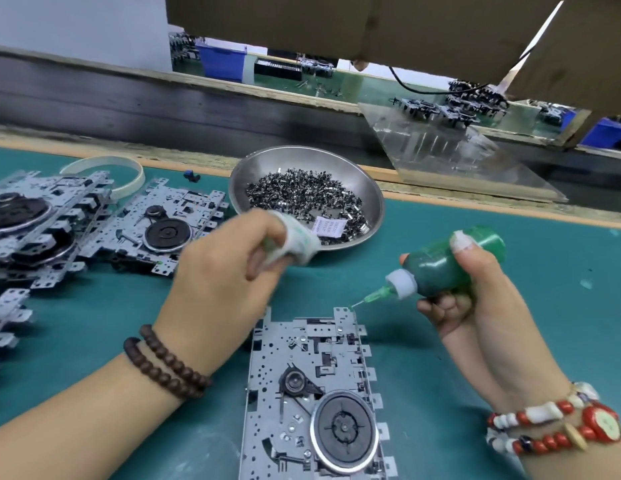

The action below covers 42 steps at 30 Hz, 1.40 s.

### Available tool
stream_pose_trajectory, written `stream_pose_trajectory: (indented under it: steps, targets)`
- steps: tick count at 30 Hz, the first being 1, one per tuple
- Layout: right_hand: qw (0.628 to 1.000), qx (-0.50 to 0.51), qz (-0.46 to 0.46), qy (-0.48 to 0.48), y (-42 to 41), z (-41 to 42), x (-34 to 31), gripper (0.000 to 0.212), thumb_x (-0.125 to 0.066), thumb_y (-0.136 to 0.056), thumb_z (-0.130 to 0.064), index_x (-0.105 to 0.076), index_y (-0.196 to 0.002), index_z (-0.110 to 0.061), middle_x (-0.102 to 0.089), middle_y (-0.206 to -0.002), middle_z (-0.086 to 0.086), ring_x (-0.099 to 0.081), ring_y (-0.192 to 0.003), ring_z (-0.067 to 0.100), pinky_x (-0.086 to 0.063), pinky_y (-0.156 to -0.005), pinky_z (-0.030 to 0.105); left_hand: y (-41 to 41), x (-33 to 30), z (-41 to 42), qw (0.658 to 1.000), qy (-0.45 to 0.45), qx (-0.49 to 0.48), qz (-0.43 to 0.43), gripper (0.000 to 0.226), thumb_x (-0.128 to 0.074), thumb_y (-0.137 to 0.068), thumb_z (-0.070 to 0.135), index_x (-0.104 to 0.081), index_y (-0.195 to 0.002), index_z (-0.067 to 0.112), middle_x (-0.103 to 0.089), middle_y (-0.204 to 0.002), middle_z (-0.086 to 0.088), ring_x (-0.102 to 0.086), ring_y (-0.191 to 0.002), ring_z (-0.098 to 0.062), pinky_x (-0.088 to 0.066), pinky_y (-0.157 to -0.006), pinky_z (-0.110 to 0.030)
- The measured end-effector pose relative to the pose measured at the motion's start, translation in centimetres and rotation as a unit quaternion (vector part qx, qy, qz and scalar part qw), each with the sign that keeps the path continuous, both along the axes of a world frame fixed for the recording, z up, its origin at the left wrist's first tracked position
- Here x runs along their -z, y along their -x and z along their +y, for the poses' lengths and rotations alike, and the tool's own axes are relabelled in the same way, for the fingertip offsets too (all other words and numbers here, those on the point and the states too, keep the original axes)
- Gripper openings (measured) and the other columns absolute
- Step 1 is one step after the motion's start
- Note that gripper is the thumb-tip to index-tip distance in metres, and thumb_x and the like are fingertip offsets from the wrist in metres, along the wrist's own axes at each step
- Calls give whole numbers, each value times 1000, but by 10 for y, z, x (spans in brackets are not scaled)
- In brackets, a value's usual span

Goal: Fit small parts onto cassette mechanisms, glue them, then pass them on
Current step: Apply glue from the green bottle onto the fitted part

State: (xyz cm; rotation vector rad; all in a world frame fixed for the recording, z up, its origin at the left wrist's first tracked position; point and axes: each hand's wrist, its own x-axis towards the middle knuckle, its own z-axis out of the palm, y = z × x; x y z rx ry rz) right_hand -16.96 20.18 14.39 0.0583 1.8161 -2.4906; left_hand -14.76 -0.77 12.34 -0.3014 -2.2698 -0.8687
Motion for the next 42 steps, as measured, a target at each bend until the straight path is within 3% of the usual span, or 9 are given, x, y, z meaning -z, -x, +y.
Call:
stream_pose_trajectory:
  steps: [3, 5, 10, 15, 19, 23, 28, 33, 42]
  targets:
    - [1000, -3, -4, 12, 0, -2, 0, 52, -67, -53, -43, -55, -90, -8, -58, -79, 11, -42, -35, 1, -48, -45, 15, -1, 3, 5, 990, -68, 45, -113, 17, -63, -81, 29, -55, -71, 18, -42, -48, 5, -46, -53, -7, -35, -52, -8]
    - [1000, -8, -1, 21, 0, -3, 0, 51, -67, -54, -42, -56, -90, -8, -61, -80, 11, -43, -36, 1, -50, -47, 17, 1, 2, 3, 981, -112, 55, -149, 27, -51, -77, 44, -58, -69, 20, -56, -59, 1, -53, -63, -12, -39, -56, -13]
    - [998, -49, 16, 37, -4, -8, 4, 49, -63, -62, -39, -58, -94, -1, -68, -76, 8, -49, -42, 1, -53, -53, 19, 2, -1, 3, 969, -158, 52, -181, 31, -49, -73, 50, -64, -66, 24, -66, -73, 10, -58, -73, 0, -37, -64, -6]
    - [997, -59, 34, 36, -5, -11, 7, 43, -64, -71, -36, -57, -98, -4, -70, -76, 4, -58, -52, 5, -54, -56, 20, 4, 3, 3, 949, -181, 89, -240, 12, -58, -86, 23, -63, -75, 23, -67, -72, 6, -61, -64, -6, -49, -63, -21]
    - [997, -54, 38, 32, -4, -10, 7, 41, -59, -69, -34, -56, -99, -6, -70, -78, 3, -59, -54, 6, -54, -57, 21, 3, 1, 5, 909, -271, 139, -285, 11, -57, -87, 10, -63, -81, 16, -70, -72, 3, -64, -60, -8, -49, -53, -16]
    - [998, -51, 39, 16, -3, -10, 8, 42, -63, -66, -36, -57, -97, -8, -70, -80, 2, -60, -55, 8, -55, -59, 22, 3, 1, 5, 889, -302, 163, -303, 11, -55, -88, 11, -64, -86, 16, -72, -77, -5, -64, -62, -12, -52, -59, -19]
    - [997, -52, 48, 4, -3, -10, 9, 59, -79, -57, -45, -57, -98, -8, -70, -83, 4, -61, -59, 9, -55, -60, 23, 3, -4, 3, 831, -392, 195, -344, 14, -54, -86, 7, -67, -88, 11, -72, -78, -6, -65, -63, -10, -52, -60, -15]
    - [998, -48, 38, 25, -3, -10, 8, 40, -62, -66, -33, -56, -97, -8, -70, -77, 1, -60, -56, 7, -54, -57, 21, 3, -7, 3, 772, -467, 238, -360, 18, -58, -72, 18, -67, -85, 9, -72, -79, -4, -66, -64, -9, -50, -56, -14]
    - [998, -54, 16, 40, -5, -12, 8, 39, -61, -67, -32, -58, -97, -7, -70, -77, 3, -59, -54, 7, -54, -57, 21, 4, -2, 4, 744, -513, 250, -347, 12, -63, -63, 13, -72, -65, 20, -70, -68, -5, -64, -55, -10, -51, -52, -16]
